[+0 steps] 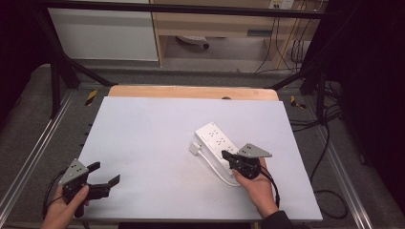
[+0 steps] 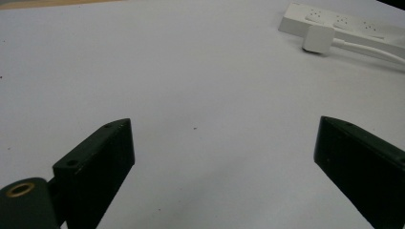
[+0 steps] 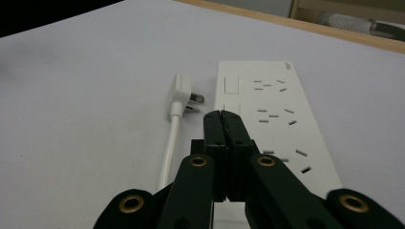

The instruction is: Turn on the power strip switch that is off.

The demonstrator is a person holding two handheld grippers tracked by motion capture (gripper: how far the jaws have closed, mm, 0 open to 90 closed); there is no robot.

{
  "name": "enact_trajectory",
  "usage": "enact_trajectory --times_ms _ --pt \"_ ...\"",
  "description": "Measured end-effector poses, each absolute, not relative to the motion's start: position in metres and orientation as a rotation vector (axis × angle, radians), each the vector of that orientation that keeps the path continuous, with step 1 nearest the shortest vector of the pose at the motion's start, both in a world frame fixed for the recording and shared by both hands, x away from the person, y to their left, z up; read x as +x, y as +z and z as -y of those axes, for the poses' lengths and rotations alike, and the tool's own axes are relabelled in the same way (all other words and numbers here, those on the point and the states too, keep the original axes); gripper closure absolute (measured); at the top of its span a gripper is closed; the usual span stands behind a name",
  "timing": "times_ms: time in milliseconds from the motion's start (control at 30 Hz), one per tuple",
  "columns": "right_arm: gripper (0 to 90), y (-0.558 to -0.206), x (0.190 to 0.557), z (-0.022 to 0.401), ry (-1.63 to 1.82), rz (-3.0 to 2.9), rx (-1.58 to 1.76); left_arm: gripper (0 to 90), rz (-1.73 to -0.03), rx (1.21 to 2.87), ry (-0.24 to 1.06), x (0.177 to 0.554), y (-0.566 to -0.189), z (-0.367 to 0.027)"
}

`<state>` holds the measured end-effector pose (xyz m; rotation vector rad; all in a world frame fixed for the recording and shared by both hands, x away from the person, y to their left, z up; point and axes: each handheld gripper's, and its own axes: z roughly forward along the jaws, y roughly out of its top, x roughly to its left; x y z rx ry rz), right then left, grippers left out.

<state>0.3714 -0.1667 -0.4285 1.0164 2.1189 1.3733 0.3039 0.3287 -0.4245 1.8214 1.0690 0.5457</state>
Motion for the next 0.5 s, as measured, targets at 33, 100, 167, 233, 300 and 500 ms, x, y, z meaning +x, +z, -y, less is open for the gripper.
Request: enact_trajectory --times_ms 33,100,167,233,300,500 --pt "90.0 -0.431 0.373 0.166 1.363 -2.131 1.022 6.7 -1.068 1.819 0.539 0.304 -0.425 -0.328" --pt "90.0 -0.433 0.375 0.164 1.355 -2.139 1.033 6.6 -1.065 1.824 0.543 0.304 -0.425 -0.328" --pt "90.0 -0.435 0.377 0.163 1.345 -2.149 1.036 6.6 -1.064 1.824 0.545 0.304 -0.425 -0.328" --pt "90.0 -0.437 0.378 0.162 1.343 -2.150 1.044 6.7 -1.065 1.827 0.545 0.304 -0.425 -0.328" --pt "90.0 -0.438 0.380 0.161 1.342 -2.152 1.054 6.7 -1.063 1.826 0.544 0.304 -0.425 -0.328" --pt "90.0 -0.442 0.384 0.158 1.335 -2.155 1.068 6.7 -1.064 1.826 0.544 0.304 -0.425 -0.328"
